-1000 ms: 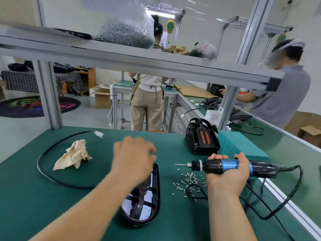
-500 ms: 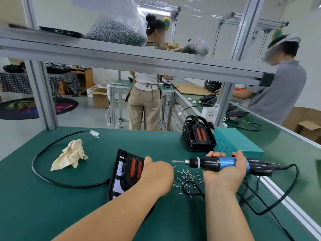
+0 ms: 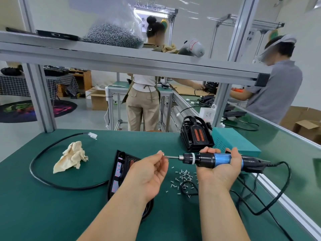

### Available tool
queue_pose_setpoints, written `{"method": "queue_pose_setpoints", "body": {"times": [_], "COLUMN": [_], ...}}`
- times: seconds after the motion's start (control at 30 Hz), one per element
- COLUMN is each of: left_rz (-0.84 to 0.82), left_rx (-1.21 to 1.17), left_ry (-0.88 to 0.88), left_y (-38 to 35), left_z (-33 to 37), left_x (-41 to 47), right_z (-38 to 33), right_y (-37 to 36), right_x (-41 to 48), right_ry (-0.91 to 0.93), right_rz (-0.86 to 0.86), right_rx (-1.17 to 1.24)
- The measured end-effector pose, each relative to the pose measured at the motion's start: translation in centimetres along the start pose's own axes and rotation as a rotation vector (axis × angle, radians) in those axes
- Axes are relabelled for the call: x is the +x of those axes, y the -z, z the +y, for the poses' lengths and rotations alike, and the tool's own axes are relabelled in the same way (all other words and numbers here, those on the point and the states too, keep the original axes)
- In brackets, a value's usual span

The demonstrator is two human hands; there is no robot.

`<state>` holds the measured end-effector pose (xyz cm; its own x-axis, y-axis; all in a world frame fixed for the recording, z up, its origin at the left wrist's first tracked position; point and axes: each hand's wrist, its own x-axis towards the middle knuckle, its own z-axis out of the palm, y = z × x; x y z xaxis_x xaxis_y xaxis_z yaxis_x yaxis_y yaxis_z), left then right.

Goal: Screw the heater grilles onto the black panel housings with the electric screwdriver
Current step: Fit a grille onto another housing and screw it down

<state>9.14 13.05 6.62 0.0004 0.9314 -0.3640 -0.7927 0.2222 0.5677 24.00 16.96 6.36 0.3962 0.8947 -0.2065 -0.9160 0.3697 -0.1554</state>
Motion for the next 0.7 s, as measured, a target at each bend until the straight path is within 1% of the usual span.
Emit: {"method": "queue_pose_setpoints", "body": {"times": [0.1, 0.4, 0.7], "left_rz": [0.02, 0.012, 0.096], "left_rx": [-0.041, -0.101, -0.072], "left_ry": [-0.003, -0.034, -0.159], "left_y": [0.2, 0.8, 0.7], "left_z": [-0.2, -0.6, -1.8], "left_x": [-0.2, -0.3, -0.2], "right_z": [0.5, 0.9, 1.1], "right_y": [-0.1, -0.1, -0.2], "right_x": [-0.3, -0.3, -0.4], "right_ry": [-0.005, 0.014, 0.047], "right_rz": [0.001, -0.021, -0.055], "right_rx": [-0.011, -0.033, -0.083]}}
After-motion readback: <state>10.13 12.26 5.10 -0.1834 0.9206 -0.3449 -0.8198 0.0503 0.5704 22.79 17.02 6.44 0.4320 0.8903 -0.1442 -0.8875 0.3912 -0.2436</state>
